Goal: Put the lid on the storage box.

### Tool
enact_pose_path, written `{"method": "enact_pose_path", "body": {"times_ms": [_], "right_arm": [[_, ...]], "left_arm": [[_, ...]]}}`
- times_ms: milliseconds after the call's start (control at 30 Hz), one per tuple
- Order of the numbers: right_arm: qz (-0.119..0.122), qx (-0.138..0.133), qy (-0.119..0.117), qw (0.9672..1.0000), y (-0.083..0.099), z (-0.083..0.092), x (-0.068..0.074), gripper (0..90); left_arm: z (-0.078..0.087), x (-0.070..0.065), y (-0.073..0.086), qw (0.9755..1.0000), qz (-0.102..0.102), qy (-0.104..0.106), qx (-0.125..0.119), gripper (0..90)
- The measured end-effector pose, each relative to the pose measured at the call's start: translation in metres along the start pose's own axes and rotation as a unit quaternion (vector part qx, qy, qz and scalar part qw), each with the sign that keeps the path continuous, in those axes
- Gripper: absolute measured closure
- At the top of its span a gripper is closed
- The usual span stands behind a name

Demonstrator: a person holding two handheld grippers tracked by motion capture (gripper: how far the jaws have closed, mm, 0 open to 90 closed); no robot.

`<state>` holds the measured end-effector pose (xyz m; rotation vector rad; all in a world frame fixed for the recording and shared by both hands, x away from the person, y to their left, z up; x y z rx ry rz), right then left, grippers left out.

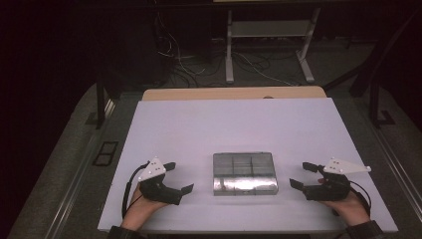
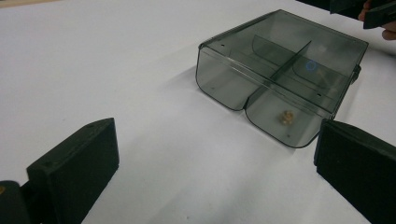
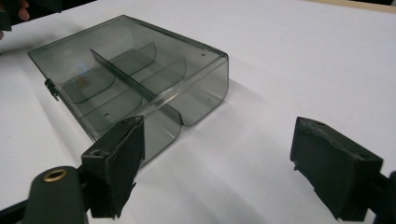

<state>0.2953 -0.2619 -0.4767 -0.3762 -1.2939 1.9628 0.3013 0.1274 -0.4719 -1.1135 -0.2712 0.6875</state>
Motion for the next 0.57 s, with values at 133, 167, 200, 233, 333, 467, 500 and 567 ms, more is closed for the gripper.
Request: {"method": "enact_pose_path", "body": {"times_ms": [133, 167, 200, 233, 333, 467, 500, 567], "right_arm": [[-0.006, 0.001, 0.004, 1.0, 0.0037, 0.0023, -0.0023, 17.8], [-0.005, 0.001, 0.004, 1.0, 0.0042, 0.0022, -0.0028, 17.7], [-0.006, 0.002, 0.003, 1.0, 0.0046, 0.002, -0.0028, 17.8], [-0.006, 0.003, 0.003, 1.0, 0.005, 0.0019, -0.0027, 17.8], [-0.008, 0.004, 0.002, 1.0, 0.0053, 0.0016, -0.0023, 17.8], [-0.008, 0.005, 0.002, 1.0, 0.0056, 0.0014, -0.0026, 17.8], [-0.008, 0.005, 0.002, 1.0, 0.0056, 0.0014, -0.0026, 17.8], [-0.008, 0.004, 0.002, 1.0, 0.0052, 0.0016, -0.0024, 17.8]], "left_arm": [[-0.001, -0.0004, 0.0004, 1.0, 0.0, 0.0, 0.001, 0.0], [-0.0013, -0.0005, 0.0004, 1.0, -0.001, 0.0, 0.001, 0.0], [-0.0013, -0.0004, 0.0006, 1.0, -0.001, 0.0, 0.002, 0.0], [-0.0014, -0.0003, 0.0007, 1.0, -0.002, 0.0, 0.003, 0.0], [-0.0018, -0.0007, 0.0011, 1.0, -0.002, 0.0, 0.004, 0.0], [-0.0019, -0.0011, 0.0013, 1.0, -0.003, 0.002, 0.006, 0.0], [-0.002, -0.0012, 0.0016, 1.0, -0.003, 0.002, 0.007, 0.0], [-0.0025, -0.0014, 0.002, 0.9999, -0.005, 0.003, 0.009, 0.0]]}}
Point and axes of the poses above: each handheld gripper's, and its own axes: z roughly backward along the jaws, y roughly out of its underside, x roughly to its left, the point moved 8 cm from there along -z, roughly forward along the jaws, and after that the axes turned 2 degrees about -x, right-handed, at the moved point
